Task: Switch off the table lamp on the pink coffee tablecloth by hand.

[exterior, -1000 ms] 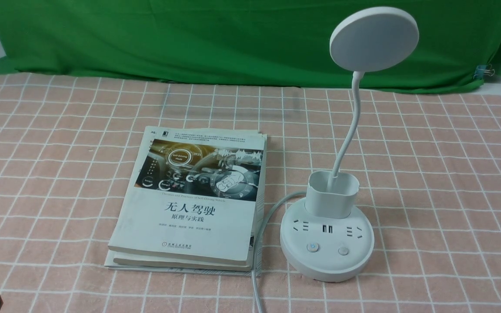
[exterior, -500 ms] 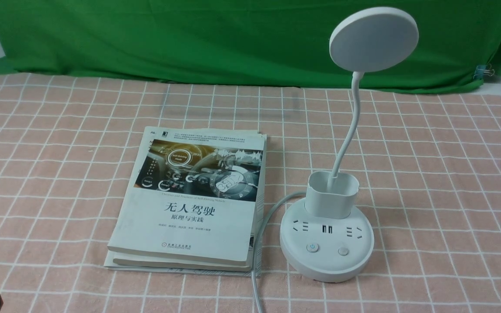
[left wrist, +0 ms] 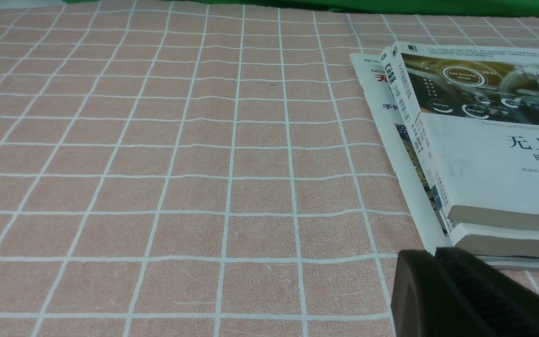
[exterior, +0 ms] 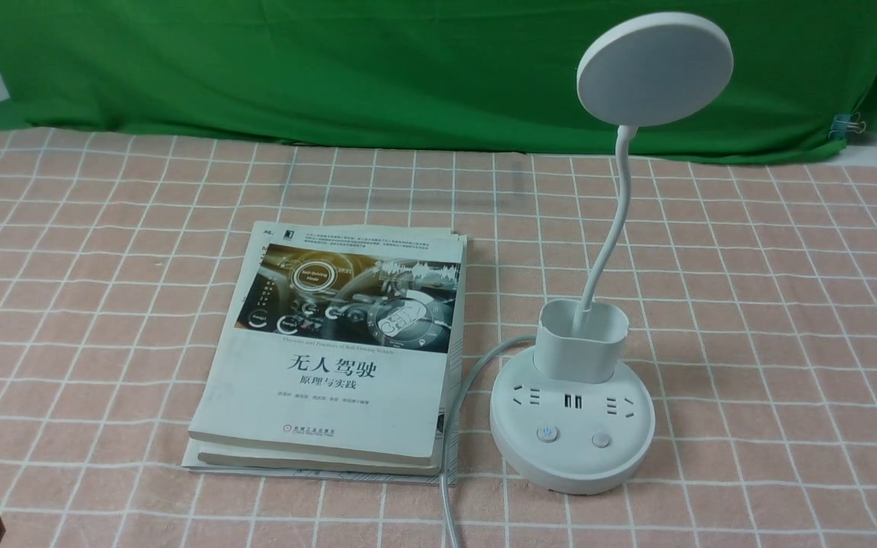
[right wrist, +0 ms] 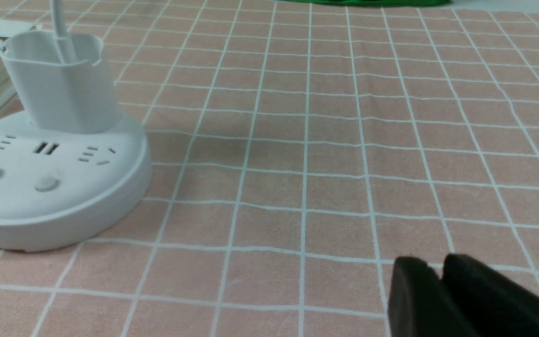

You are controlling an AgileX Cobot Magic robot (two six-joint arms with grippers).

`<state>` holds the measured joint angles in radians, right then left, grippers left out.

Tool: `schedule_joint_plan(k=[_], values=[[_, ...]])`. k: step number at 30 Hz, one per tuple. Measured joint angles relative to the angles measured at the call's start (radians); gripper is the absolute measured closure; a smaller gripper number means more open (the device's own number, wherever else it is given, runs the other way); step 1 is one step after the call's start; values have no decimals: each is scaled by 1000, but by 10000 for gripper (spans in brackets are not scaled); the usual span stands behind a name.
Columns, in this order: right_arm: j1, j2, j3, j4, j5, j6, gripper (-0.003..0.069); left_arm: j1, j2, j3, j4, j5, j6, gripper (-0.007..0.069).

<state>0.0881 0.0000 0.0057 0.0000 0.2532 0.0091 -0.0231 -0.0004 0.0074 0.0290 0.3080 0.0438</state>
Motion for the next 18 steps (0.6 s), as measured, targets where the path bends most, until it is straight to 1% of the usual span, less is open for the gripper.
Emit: schedule_joint_plan(k=[18], values=[[0,0,0,0,0,0,477,0,0,0,0,0,0,618]])
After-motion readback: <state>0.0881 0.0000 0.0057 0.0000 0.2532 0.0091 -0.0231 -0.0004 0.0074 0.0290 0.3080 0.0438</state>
